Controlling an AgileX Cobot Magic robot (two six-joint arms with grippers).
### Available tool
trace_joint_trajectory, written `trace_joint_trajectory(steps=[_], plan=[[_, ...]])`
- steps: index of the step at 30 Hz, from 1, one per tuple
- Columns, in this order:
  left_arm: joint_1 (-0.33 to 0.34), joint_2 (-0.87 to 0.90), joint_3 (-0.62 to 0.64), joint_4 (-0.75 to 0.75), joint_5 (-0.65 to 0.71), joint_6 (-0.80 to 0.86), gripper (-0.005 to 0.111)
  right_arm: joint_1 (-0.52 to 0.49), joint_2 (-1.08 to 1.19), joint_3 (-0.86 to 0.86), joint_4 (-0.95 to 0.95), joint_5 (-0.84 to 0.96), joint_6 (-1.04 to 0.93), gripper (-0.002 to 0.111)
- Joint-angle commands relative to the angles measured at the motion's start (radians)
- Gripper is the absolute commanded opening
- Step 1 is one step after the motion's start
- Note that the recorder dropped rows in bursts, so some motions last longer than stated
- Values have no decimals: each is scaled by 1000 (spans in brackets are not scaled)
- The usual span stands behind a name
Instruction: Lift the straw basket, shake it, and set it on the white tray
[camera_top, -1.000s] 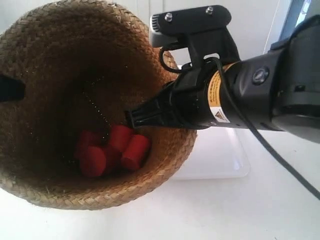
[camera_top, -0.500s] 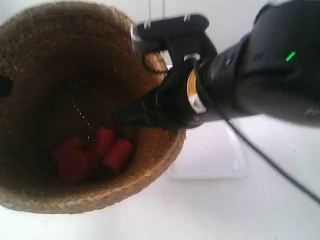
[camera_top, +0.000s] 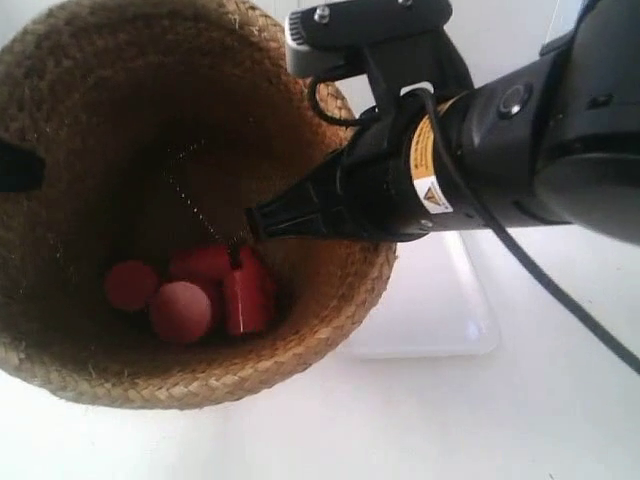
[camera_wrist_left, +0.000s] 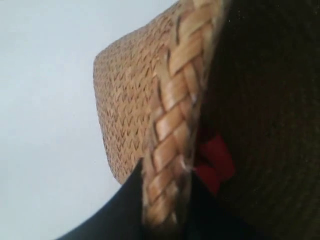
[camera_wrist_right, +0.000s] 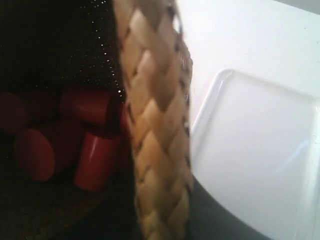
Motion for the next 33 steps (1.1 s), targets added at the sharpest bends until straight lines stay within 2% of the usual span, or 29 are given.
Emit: trace_joint_trajectory(steps=[1,9,14,15,17,19,20,21,22,23,24,26,28,33], plan=[[-2,-18,-23,-61,-37,35,0,-10,-5,6,-35,18,-39,0],[-2,-16,-20,-29,-19,36,0,-10,27,6,-35,-4,-37,0],[-2,-16,-23,-21,-55,32,0,-12,77,-3,-38,-3,-37,0],[-2,-24,-51,-60,-41,9,0,-7,61,-34,-14,31,-44,0],[-3,-85,-162,-162,0,76,0,27,-10,-131,63,78,-133,0],[-4,-134,-218,-238,26,196,0,85,-88,-156,64,-4,-202,0],[-4,-132,-183,-200,16,219,0,88,-101,-107,-47,-79,-155,0],[-2,-96,-102,-114,-26,174,0,55,-75,-53,-203,-92,0,0],[5,-43,-27,-28,-57,42,0,16,-27,-34,-240,-49,130,0],[10,-5,8,8,-49,-72,0,-26,12,-39,-192,21,113,0],[12,19,26,12,-37,-80,0,-50,29,-57,-97,58,12,0],[3,28,23,-87,-50,69,0,-56,33,-77,1,40,-150,0],[3,21,5,-149,-85,102,0,-61,14,-77,-12,22,-130,0],[3,18,-20,-146,-106,97,0,-65,6,-60,-13,29,-111,0]])
